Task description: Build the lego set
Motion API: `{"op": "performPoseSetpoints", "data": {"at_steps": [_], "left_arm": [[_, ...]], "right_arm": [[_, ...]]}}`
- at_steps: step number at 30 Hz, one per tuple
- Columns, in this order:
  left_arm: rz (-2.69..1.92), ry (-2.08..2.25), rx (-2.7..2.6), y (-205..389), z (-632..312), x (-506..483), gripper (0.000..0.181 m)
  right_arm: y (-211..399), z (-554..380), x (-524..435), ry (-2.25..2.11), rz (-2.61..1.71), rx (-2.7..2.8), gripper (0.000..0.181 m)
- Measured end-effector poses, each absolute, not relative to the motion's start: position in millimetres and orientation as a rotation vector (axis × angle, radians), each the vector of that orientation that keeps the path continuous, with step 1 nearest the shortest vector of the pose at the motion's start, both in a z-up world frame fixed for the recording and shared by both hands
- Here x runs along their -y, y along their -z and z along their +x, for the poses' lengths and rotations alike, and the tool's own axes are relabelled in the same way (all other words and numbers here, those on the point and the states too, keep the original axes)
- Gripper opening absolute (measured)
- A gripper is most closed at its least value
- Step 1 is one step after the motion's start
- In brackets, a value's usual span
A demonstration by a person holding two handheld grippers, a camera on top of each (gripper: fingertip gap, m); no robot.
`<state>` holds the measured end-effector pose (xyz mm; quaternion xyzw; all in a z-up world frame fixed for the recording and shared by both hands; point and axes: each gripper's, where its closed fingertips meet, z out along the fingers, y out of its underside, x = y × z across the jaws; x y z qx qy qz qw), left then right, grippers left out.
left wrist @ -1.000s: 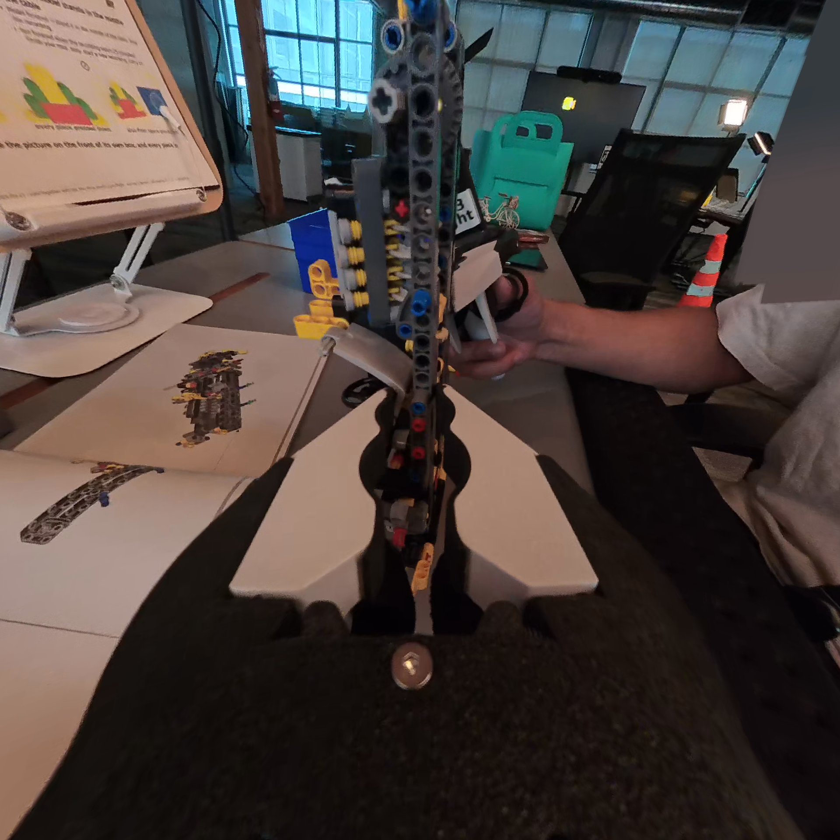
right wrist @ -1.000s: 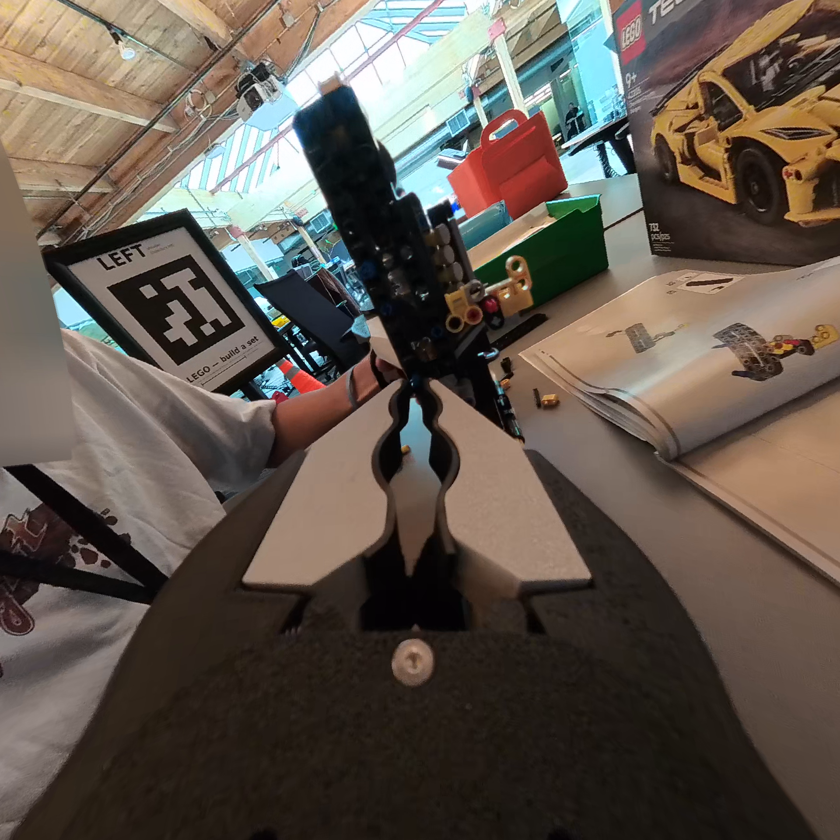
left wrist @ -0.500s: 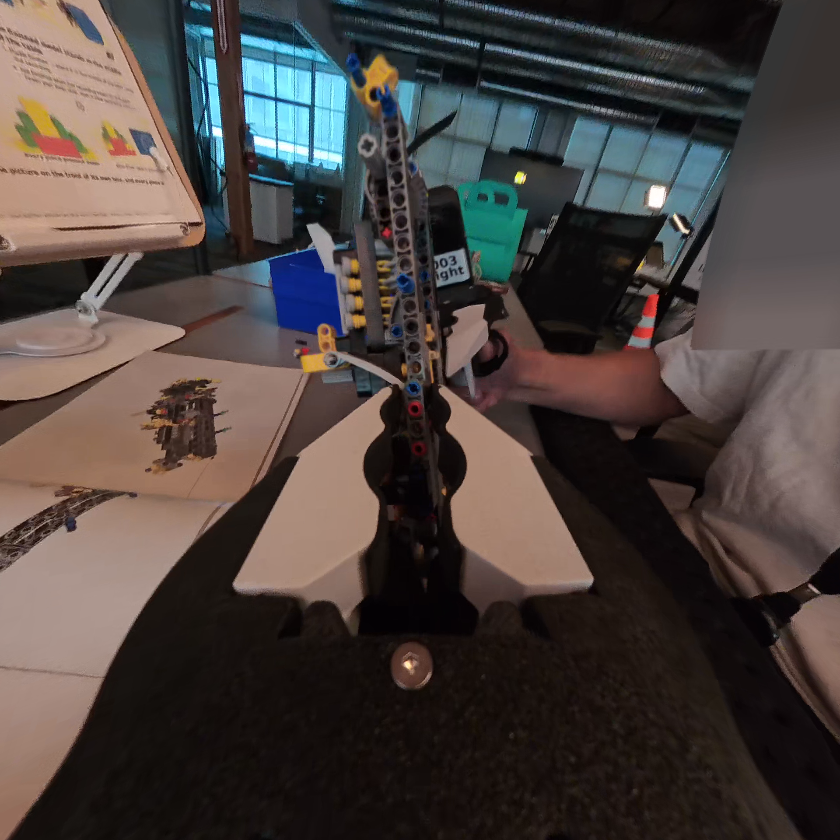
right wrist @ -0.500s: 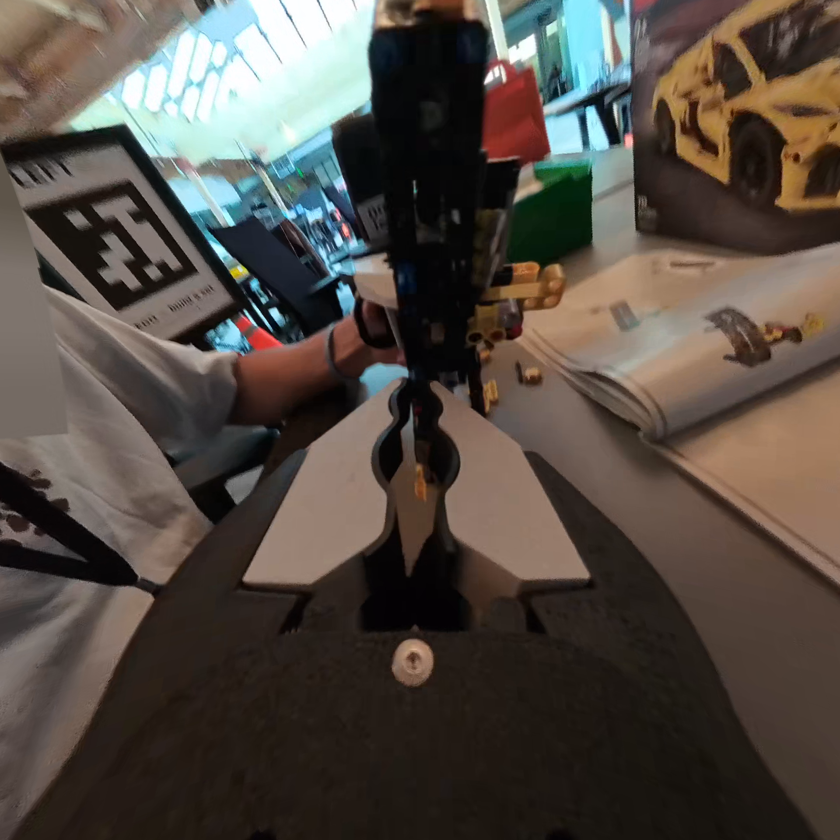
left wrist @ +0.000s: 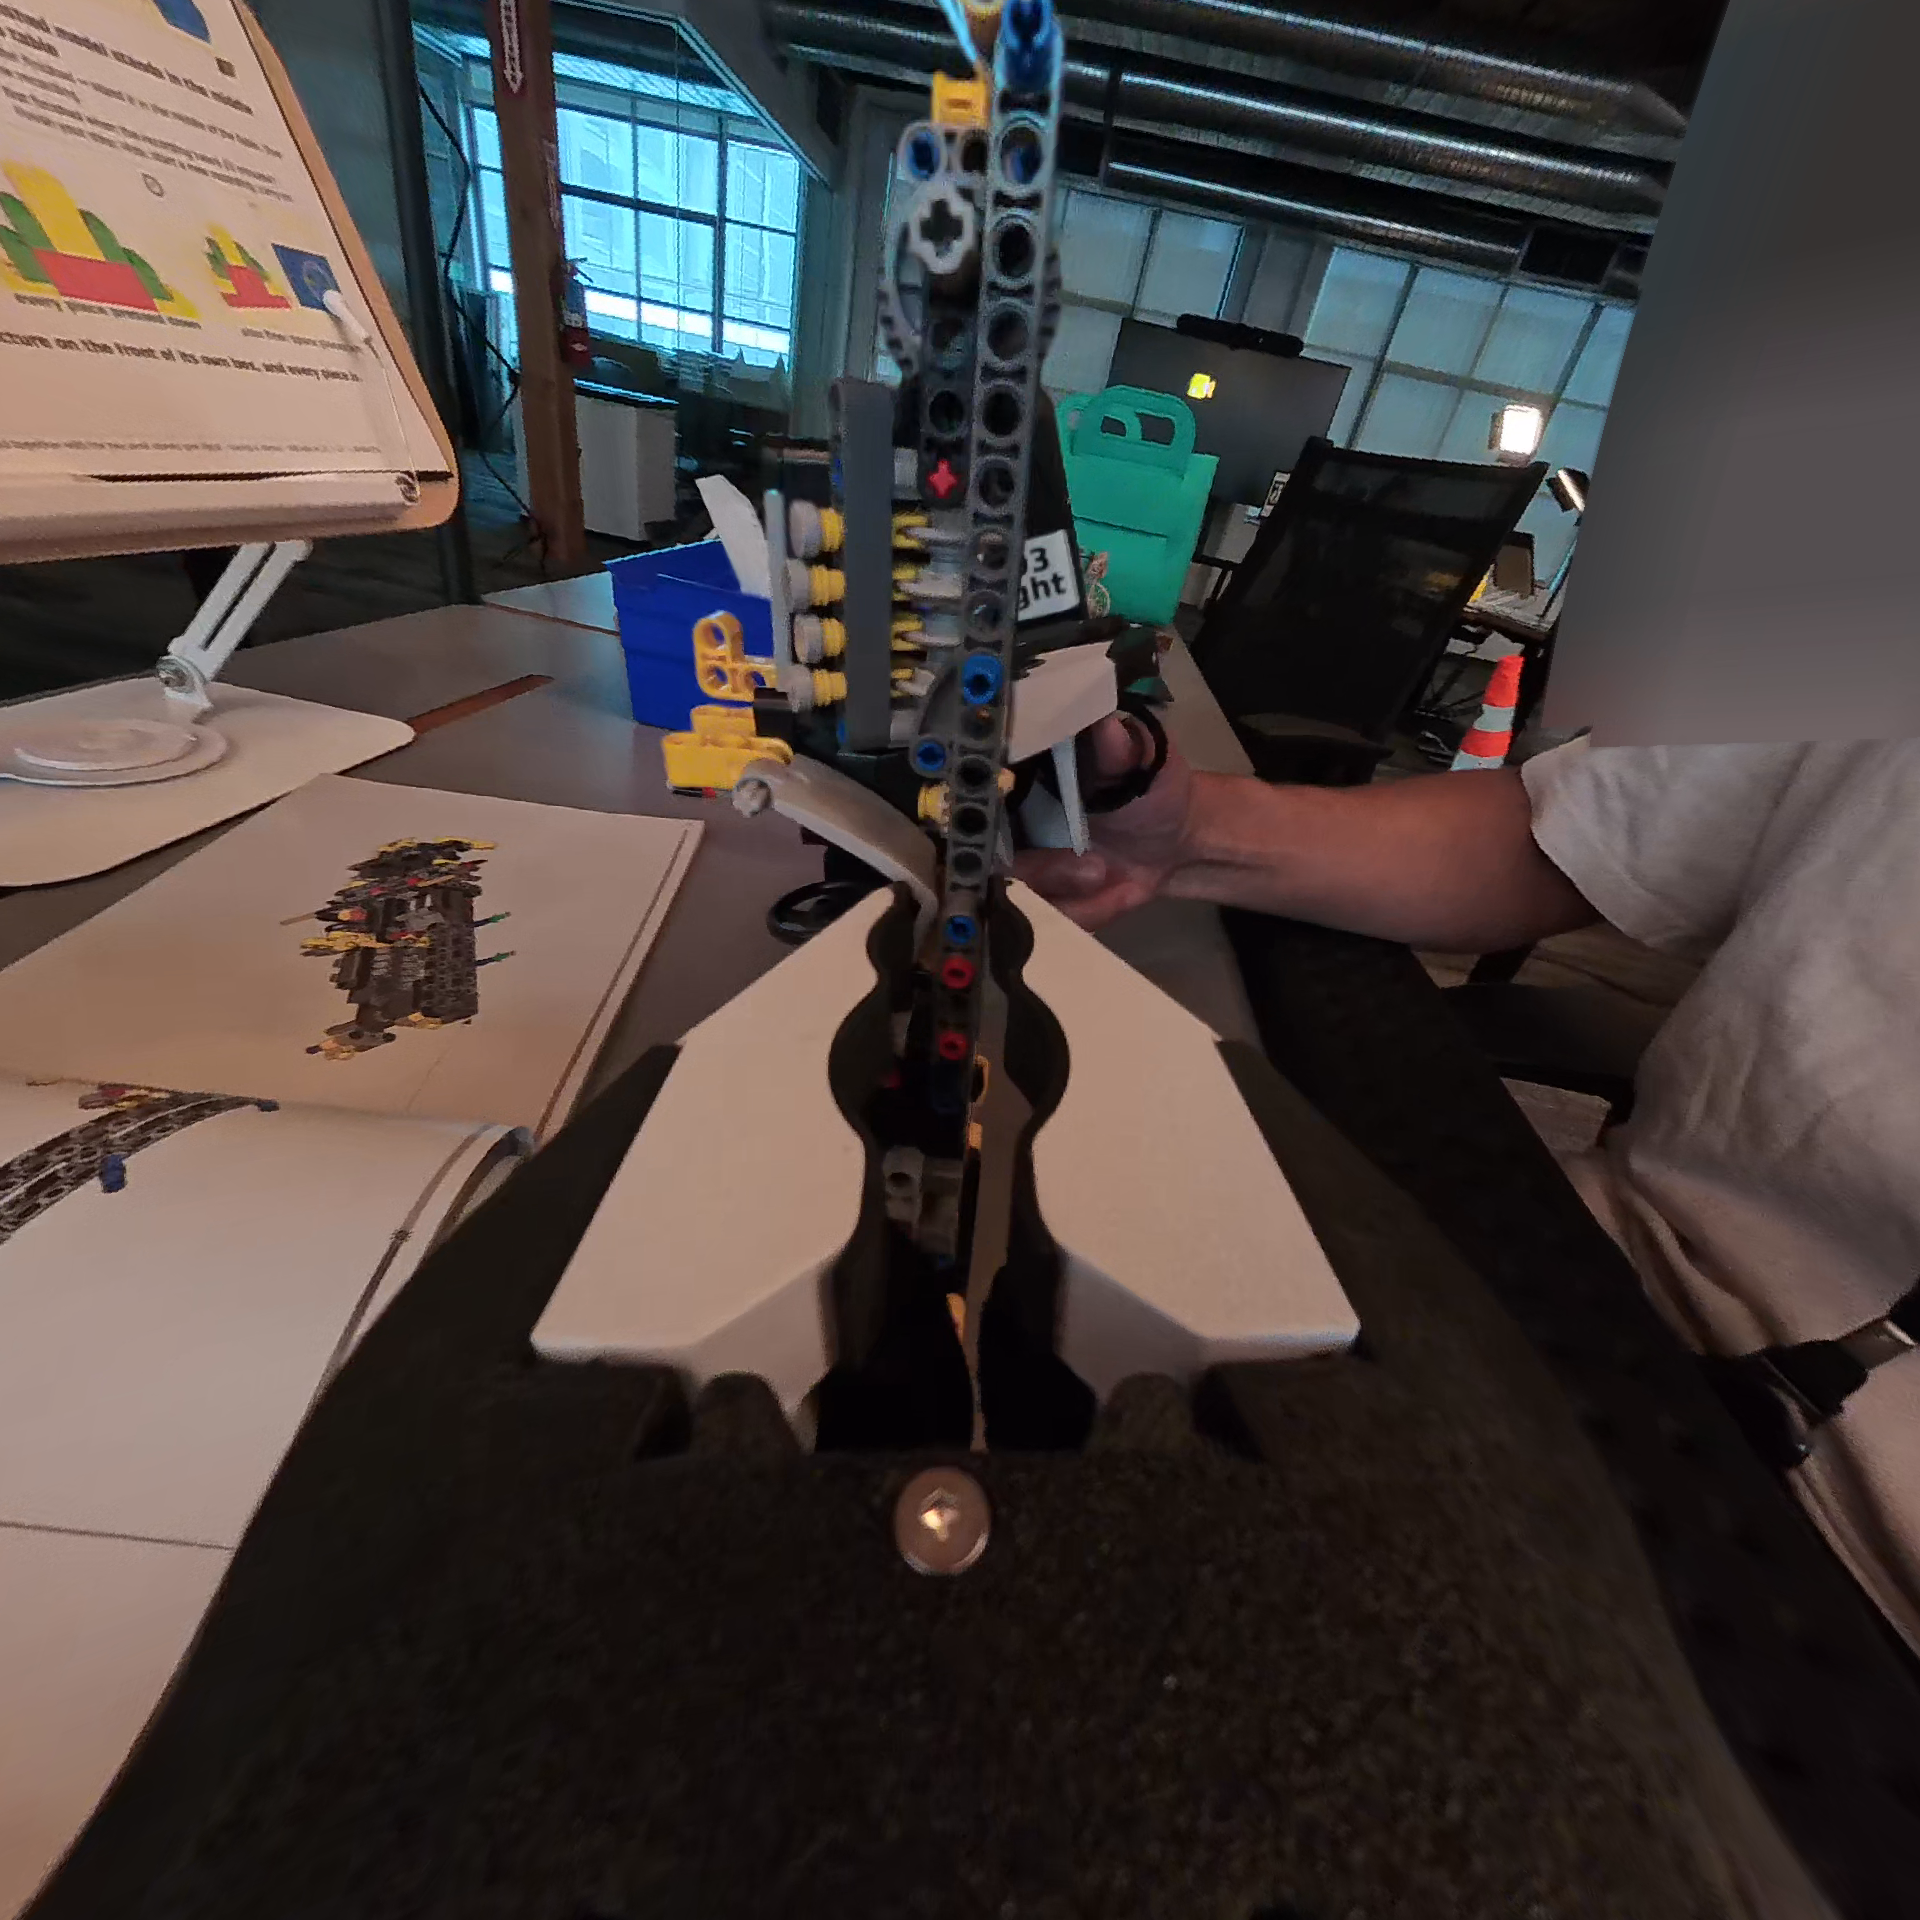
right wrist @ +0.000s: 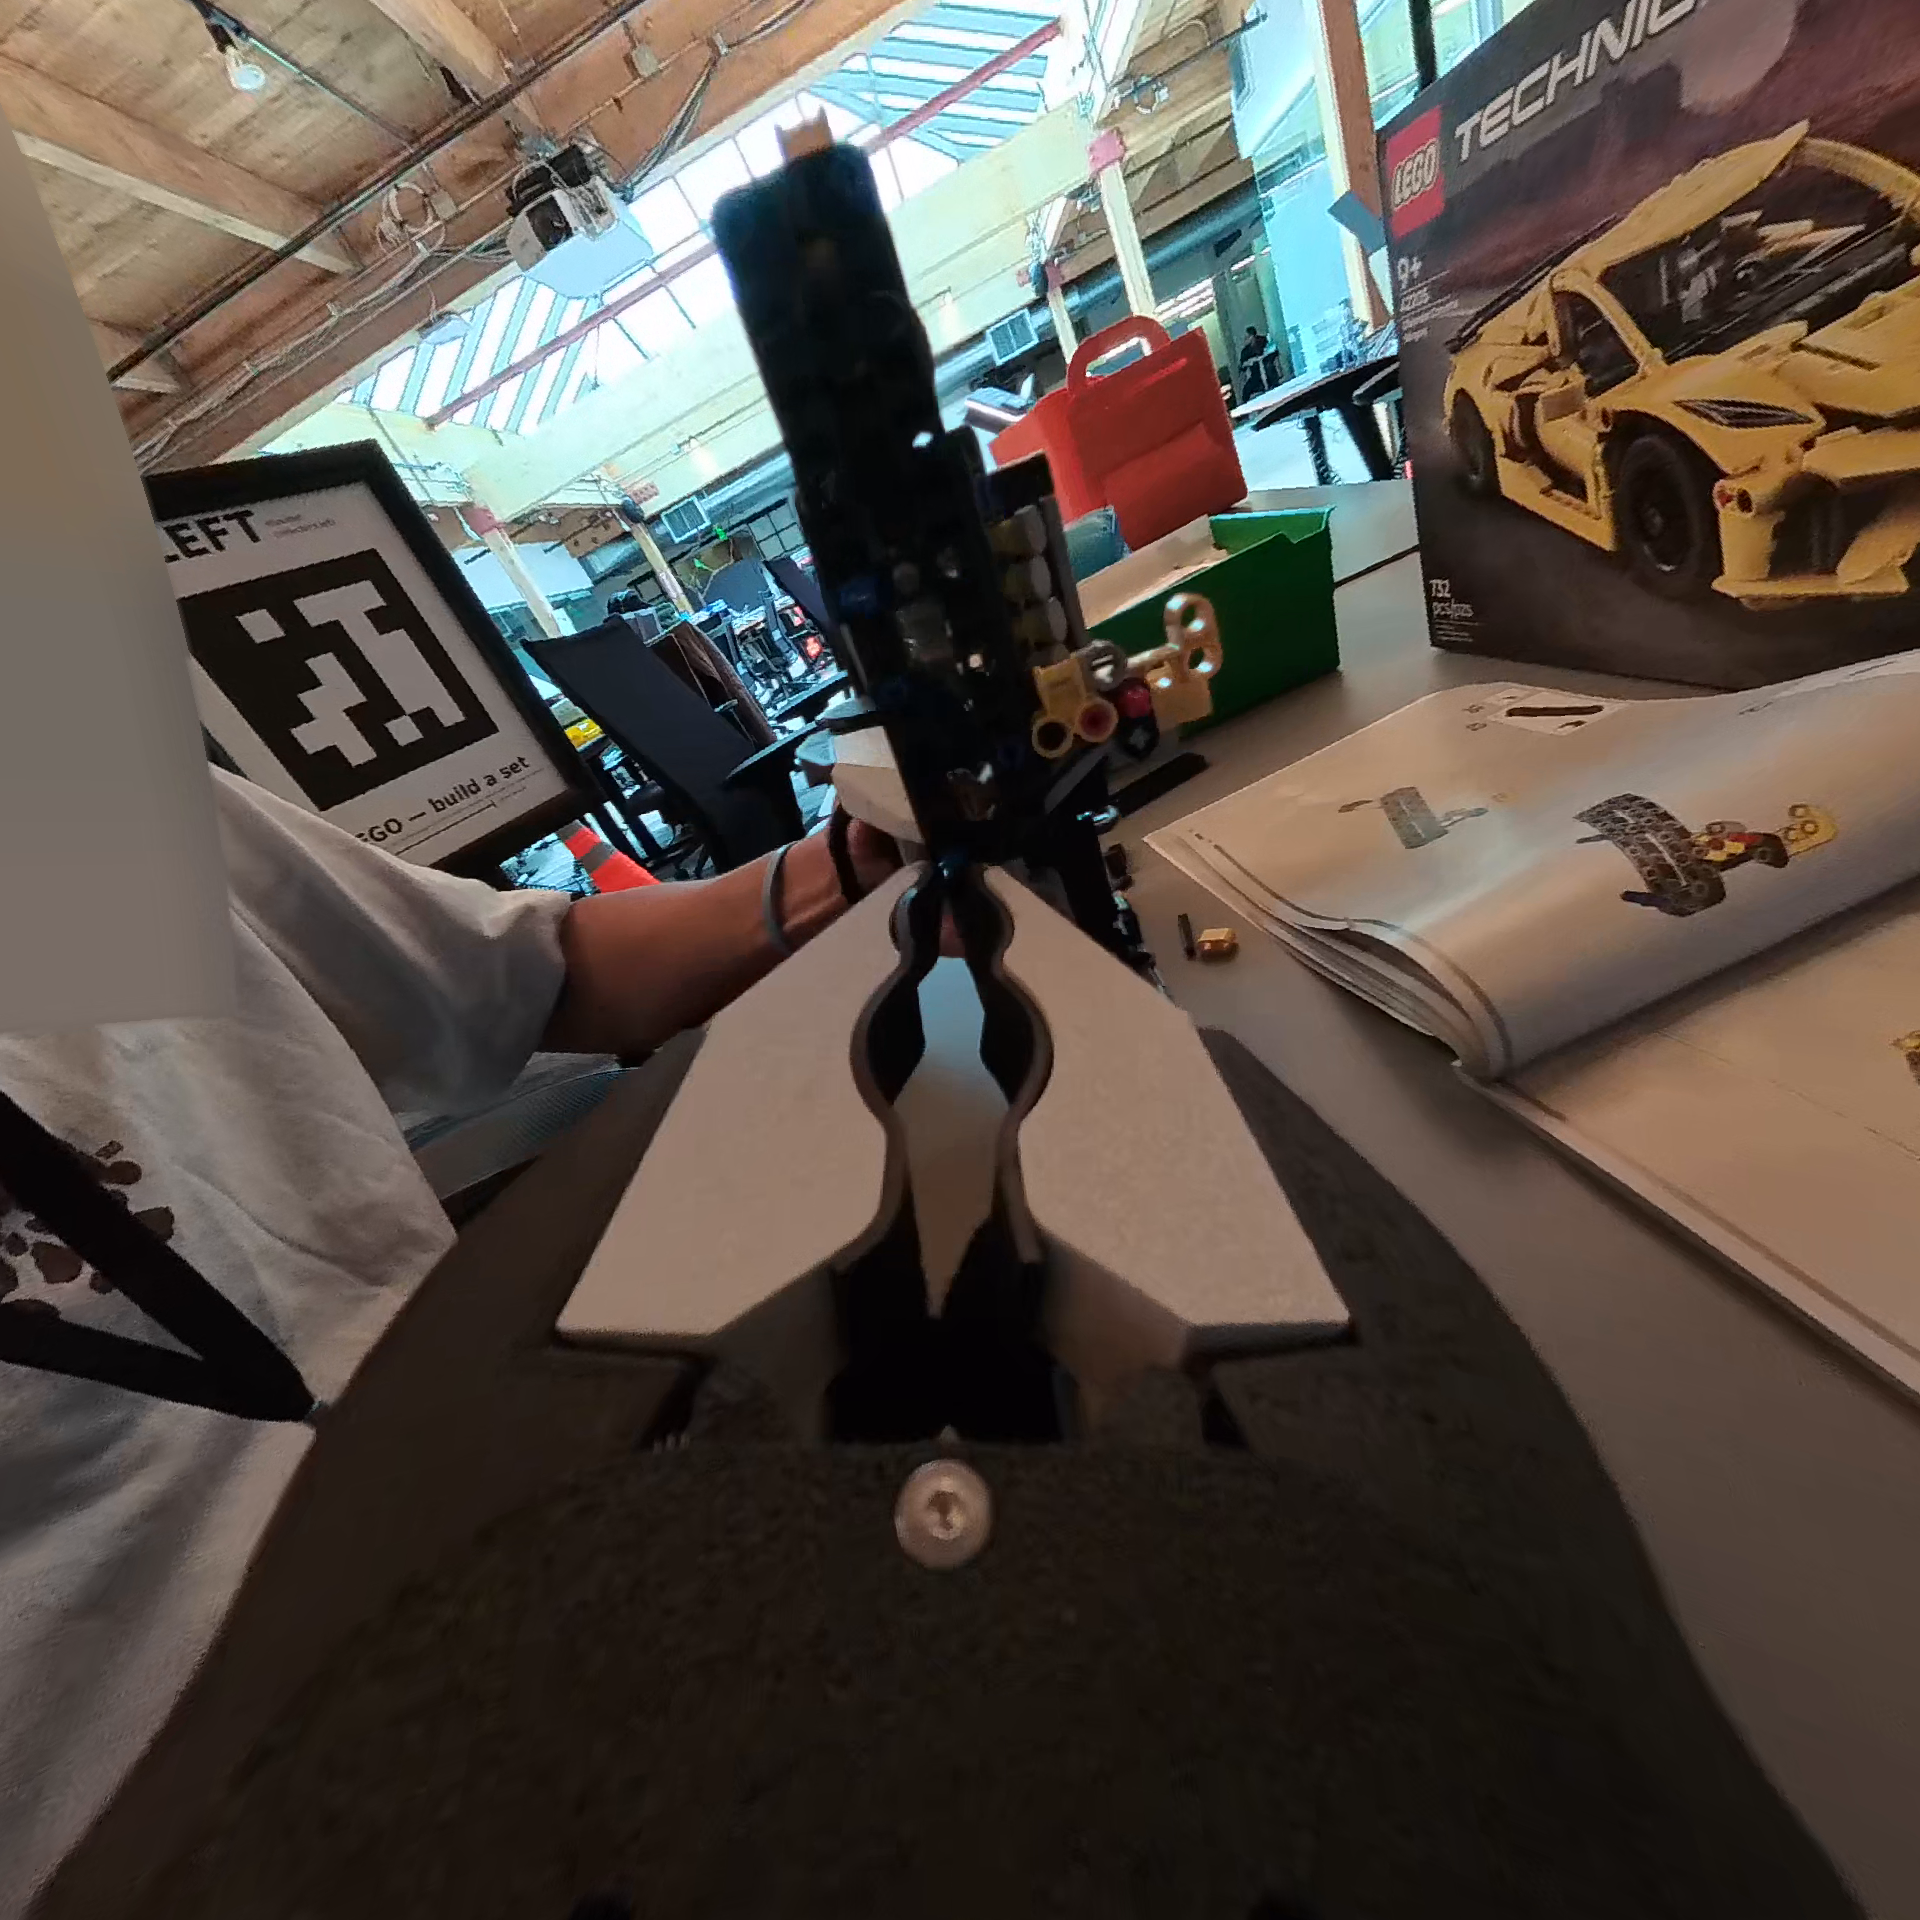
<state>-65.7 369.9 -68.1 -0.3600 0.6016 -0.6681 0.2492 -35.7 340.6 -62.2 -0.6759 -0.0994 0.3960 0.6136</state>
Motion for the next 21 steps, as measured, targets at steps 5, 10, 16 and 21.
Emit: {"op": "performPoseSetpoints", "data": {"at_steps": [5, 10, 16, 21], "left_arm": [[-0.956, 1.787, -1.669, 68.2, -69.1, -366.6, 0.013], [-0.951, 1.772, -1.678, 66.5, -72.5, -366.2, 0.013], [-0.986, 1.814, -1.649, 64.8, -70.5, -370.6, 0.013], [-1.104, 1.909, -1.614, 70.5, -61.5, -380.0, 0.013]], "right_arm": [[62.7, -38.1, -339.3, -0.919, -1.571, 0.25, 0.003], [59.1, -41.6, -340.3, -0.897, -1.577, 0.282, 0.003], [57.0, -40.5, -343.6, -0.885, -1.595, 0.269, 0.003], [63.3, -29.7, -350.5, -0.881, -1.622, 0.191, 0.007]]}}
